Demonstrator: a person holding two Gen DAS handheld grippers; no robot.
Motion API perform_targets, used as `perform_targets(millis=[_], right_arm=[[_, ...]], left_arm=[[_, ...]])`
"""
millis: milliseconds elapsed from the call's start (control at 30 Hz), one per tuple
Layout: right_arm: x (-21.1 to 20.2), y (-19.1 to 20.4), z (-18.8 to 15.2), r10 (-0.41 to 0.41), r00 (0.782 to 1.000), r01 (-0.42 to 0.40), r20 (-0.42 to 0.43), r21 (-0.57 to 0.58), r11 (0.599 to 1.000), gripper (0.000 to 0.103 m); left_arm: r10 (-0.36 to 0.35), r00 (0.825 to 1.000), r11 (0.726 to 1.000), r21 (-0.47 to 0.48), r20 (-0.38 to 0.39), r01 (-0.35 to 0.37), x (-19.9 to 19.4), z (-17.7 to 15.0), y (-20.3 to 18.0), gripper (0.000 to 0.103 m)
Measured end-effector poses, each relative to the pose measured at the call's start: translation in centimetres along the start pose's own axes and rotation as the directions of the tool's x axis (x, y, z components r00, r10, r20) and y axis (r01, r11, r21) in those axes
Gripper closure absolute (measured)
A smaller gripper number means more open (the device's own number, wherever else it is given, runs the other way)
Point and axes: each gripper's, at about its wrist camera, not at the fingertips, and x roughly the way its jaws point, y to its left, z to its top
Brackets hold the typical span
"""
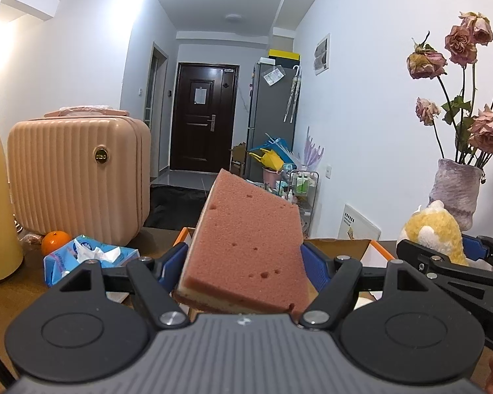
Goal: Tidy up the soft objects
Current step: 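Carry the pink sponge and yellow plush over the cardboard box with both grippers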
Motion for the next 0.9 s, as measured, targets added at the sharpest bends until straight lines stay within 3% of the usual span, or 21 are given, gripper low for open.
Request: perform_targets(millis=[467,900], right_arm=[[3.6,0.0,0.8,0.019,0.999,-0.021,-0.049,-0.033,0.999,0.053],[7.4,0.0,0.7,0.039,0.985,-0.044,-0.165,-0.026,0.999,0.053]], left_arm=[[0.015,1.0,1.0,0.016,-0.013,-0.015,3.5,0.8,0.2,0.027],[0.019,0.998,0.999,0.043,-0.059,-0.017,7.0,0.8,-0.1,0.027]])
